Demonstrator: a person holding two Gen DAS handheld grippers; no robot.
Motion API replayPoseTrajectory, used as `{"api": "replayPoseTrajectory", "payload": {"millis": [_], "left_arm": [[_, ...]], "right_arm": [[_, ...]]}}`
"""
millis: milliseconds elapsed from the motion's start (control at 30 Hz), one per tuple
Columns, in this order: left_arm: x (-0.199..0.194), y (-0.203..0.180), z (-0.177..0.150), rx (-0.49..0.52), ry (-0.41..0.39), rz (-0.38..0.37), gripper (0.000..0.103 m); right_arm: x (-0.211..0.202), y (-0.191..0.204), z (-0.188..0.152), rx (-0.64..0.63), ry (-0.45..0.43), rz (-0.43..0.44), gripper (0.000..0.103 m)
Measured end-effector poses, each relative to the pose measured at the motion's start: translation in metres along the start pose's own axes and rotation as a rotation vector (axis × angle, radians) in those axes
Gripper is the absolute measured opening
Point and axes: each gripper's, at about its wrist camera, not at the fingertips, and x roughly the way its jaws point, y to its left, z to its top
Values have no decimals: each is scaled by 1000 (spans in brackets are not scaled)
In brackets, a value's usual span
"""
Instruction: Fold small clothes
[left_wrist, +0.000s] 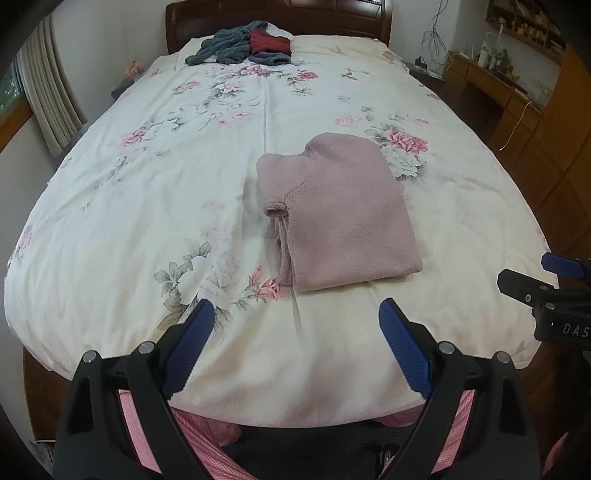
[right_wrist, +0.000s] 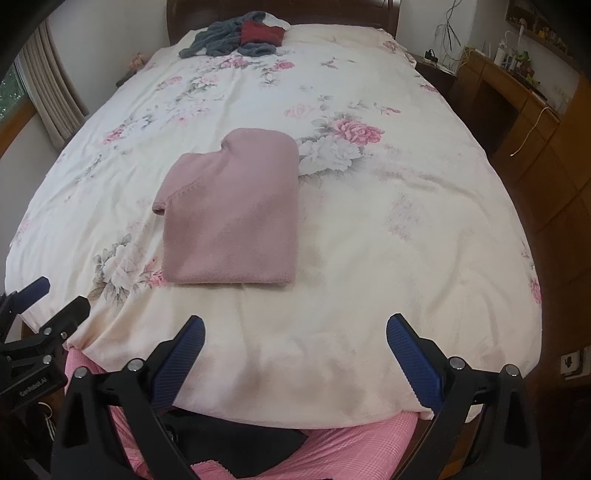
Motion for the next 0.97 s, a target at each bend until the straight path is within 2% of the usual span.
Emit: {"api": "replayPoseTrajectory", "payload": {"millis": [567,967], "left_arm": [[5,2,-1,1,4,2,90],[5,3,-2,5,-9,12,90]], "right_arm": [[6,-4,4,-5,-11,-14,99],[9,-7,3,25,14,-6,99]]}}
